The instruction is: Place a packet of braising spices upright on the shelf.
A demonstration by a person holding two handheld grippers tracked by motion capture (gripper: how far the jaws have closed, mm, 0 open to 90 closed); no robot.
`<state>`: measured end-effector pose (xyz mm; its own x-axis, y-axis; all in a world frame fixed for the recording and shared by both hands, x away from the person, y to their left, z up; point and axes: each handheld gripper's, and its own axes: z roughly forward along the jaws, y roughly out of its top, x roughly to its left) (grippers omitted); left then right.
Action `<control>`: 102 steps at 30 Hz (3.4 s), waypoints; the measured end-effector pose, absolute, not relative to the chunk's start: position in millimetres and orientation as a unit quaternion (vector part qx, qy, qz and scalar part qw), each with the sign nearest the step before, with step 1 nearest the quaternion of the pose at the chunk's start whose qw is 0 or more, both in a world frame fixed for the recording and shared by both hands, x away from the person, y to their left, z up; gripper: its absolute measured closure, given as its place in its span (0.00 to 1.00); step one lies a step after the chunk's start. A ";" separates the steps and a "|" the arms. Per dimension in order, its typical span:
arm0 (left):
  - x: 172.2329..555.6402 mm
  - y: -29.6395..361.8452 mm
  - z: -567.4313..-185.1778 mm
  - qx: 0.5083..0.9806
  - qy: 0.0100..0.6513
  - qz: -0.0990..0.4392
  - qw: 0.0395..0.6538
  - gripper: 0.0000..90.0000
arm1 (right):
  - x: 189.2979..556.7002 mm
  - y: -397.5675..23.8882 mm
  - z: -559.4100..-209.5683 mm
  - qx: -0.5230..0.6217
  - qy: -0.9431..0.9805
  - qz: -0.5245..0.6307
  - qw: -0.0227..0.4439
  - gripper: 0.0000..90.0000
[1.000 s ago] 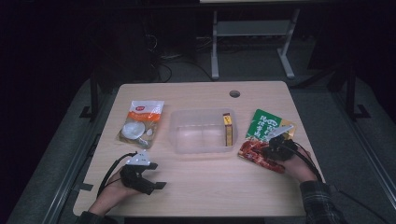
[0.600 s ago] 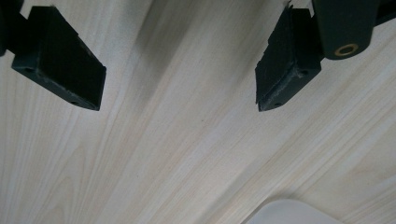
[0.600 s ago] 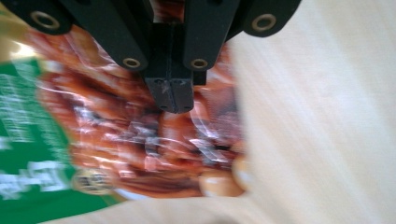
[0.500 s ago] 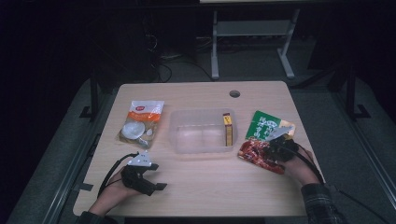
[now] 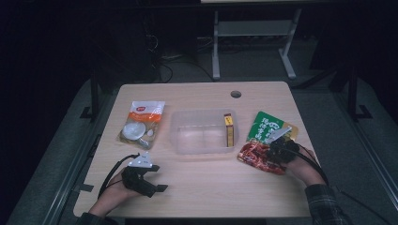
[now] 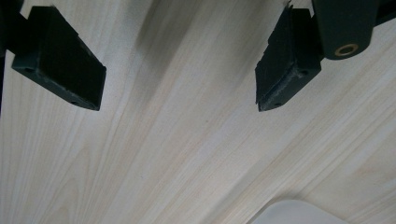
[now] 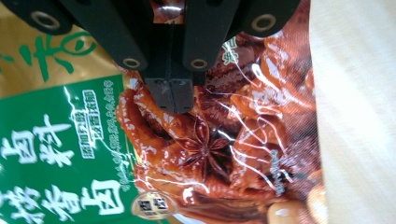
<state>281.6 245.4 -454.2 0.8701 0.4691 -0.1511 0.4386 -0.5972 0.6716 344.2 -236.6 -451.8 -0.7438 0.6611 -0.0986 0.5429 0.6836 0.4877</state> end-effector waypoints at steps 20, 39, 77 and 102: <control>281.2 242.0 -453.0 0.898 0.245 0.014 0.365 0.16 | 344.1 -240.5 -440.7 0.341 0.891 0.270 0.130 1.00; 283.0 241.5 -453.3 0.896 0.251 0.028 0.364 0.14 | 409.0 -289.9 -456.2 0.476 0.811 0.283 0.189 1.00; 281.8 241.2 -454.0 0.895 0.252 0.016 0.368 0.16 | 348.1 -258.2 -454.1 0.379 0.885 0.229 0.142 1.00; 283.0 243.8 -452.6 0.893 0.246 0.027 0.376 0.16 | 292.7 -190.5 -452.1 0.276 0.924 0.249 0.093 1.00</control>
<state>283.0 243.8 -452.6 0.8775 0.4599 -0.1364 0.4192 -0.5969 0.6841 292.7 -190.5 -452.1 -0.8299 0.5568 -0.0351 0.4637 0.7233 0.5117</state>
